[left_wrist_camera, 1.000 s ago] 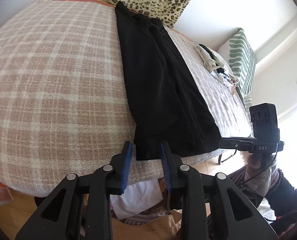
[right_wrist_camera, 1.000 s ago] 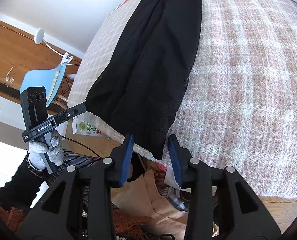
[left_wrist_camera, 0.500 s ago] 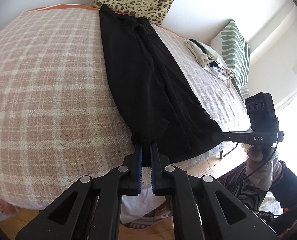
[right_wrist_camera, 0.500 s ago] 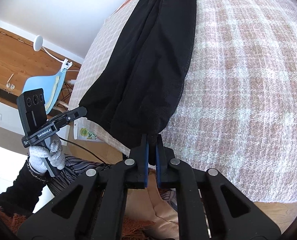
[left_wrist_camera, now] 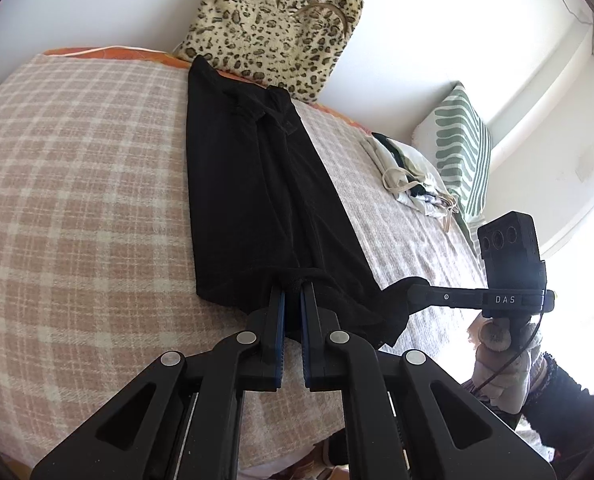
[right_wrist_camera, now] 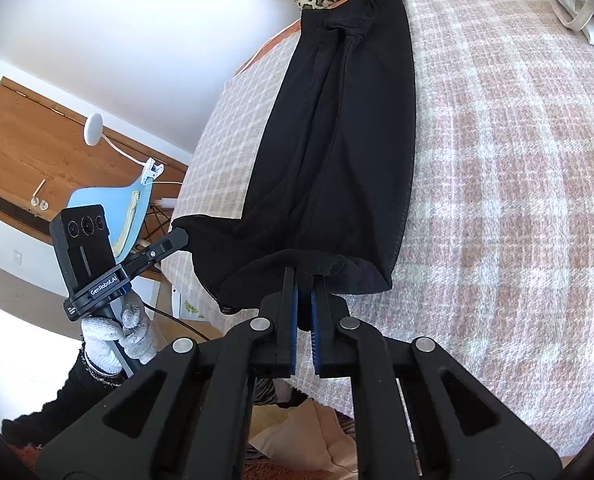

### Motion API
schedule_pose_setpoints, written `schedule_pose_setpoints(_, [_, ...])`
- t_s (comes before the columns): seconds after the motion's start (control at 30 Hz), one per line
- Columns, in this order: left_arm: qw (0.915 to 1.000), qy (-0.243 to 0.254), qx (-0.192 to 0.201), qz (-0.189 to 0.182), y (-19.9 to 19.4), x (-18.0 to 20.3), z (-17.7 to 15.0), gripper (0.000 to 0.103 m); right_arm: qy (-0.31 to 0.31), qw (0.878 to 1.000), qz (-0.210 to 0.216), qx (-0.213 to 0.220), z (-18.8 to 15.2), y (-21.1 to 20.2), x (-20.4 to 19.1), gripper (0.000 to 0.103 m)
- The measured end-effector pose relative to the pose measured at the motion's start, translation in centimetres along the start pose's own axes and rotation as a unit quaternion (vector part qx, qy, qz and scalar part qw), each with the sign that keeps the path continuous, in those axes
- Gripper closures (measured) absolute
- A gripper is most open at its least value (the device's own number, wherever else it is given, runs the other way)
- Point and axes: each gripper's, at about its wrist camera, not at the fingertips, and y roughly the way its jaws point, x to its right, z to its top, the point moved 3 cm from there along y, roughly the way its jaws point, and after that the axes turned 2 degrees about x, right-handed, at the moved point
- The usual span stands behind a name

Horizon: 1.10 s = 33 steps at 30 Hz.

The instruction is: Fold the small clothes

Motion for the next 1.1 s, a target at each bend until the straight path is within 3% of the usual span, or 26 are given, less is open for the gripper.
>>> schedule_pose_setpoints(0.43, [0.9988,-0.039,-0.004,0.029,3.6,-3.6,3.0,0.098,0.038,0.999,-0.016,0.018,5.7,1.8,3.4,0.096])
schedule_pose_setpoints(0.97, [0.997,-0.056,-0.016,0.05,6.1,-5.4,4.2,0.098,0.06,0.997,-0.042,0.014,7.7,3.5,5.8,0.096])
schedule_pose_setpoints(1.07, [0.996,-0.065,-0.014,0.06,5.8,-5.7,4.4,0.085,0.057,0.997,-0.041,0.012,7.7,3.2,5.7,0.096])
schedule_pose_setpoints(1.1, [0.9957,-0.07,-0.013,0.06,5.5,-5.9,4.5,0.076,0.057,0.998,-0.038,0.013,8.0,3.3,5.4,0.095])
